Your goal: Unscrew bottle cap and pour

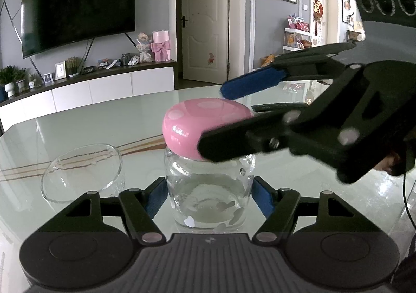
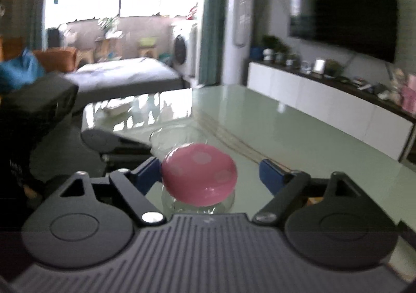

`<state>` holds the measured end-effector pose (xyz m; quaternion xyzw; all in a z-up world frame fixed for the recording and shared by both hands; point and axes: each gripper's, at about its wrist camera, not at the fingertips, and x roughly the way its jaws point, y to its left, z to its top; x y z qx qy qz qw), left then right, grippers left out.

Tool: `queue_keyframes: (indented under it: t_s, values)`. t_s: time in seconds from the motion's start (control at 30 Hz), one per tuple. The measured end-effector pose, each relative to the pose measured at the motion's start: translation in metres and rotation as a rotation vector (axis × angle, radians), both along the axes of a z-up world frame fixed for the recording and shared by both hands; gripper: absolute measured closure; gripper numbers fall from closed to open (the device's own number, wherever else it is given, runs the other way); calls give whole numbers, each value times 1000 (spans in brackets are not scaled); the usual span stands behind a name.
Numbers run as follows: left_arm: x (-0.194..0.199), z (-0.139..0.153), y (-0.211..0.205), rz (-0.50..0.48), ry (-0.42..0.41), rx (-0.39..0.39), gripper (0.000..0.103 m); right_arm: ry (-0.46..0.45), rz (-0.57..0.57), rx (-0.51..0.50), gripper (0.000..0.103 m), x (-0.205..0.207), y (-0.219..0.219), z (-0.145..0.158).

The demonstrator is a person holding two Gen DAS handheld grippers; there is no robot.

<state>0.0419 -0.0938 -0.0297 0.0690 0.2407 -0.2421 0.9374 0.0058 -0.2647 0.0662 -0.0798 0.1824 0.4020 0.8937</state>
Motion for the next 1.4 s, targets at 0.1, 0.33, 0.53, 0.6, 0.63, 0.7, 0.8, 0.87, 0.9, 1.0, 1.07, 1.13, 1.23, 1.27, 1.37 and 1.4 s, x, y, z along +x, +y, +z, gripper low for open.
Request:
queue_keyframes:
  t_s: [0.1, 0.33, 0.53, 0.6, 0.63, 0.7, 0.8, 0.87, 0.9, 1.0, 1.07, 1.13, 1.23, 1.27, 1.37, 1.4]
  values:
    - [1, 0, 0, 0, 1, -1, 29, 17, -82, 25, 16, -5, 1, 2]
    - [-4, -5, -2, 1, 1, 8, 28, 29, -191, -13, 16, -17, 19, 1]
    - [-3, -4, -1, 2, 4, 4, 29, 3, -243, -94, 21, -21, 41, -4]
    - [-4, -4, -1, 3, 3, 6, 29, 2, -259, -108, 24, -21, 46, -6]
    - [-4, -4, 0, 4, 3, 6, 29, 1, -266, -115, 24, -21, 48, -7]
    - [-3, -4, 0, 5, 5, 6, 29, 5, -279, -122, 24, -20, 51, -9]
    - [-2, -3, 0, 6, 7, 7, 29, 8, -292, -130, 29, -20, 55, -12]
    - [-2, -3, 0, 5, 8, 7, 29, 18, -288, -134, 33, -19, 57, -15]
    - [-2, -3, 0, 5, 8, 7, 29, 22, -287, -135, 36, -19, 58, -16]
    - [-2, -2, 1, 5, 9, 7, 29, 22, -284, -138, 38, -21, 59, -17]
    - [-2, -1, 1, 4, 9, 8, 29, 19, -280, -141, 38, -22, 59, -17]
    - [-2, -1, 1, 4, 9, 9, 29, 17, -273, -144, 38, -24, 59, -16]
    - [-2, -1, 2, 3, 7, 10, 29, 12, -253, -146, 38, -24, 59, -16]
    - [-3, -1, 2, 3, 7, 11, 29, 12, -243, -142, 38, -24, 58, -16]
    - [-3, -1, 2, 3, 10, 10, 29, 8, -204, -137, 38, -19, 52, -15]
    - [0, 1, 2, 2, 11, 10, 29, 6, -189, -135, 38, -19, 51, -15]
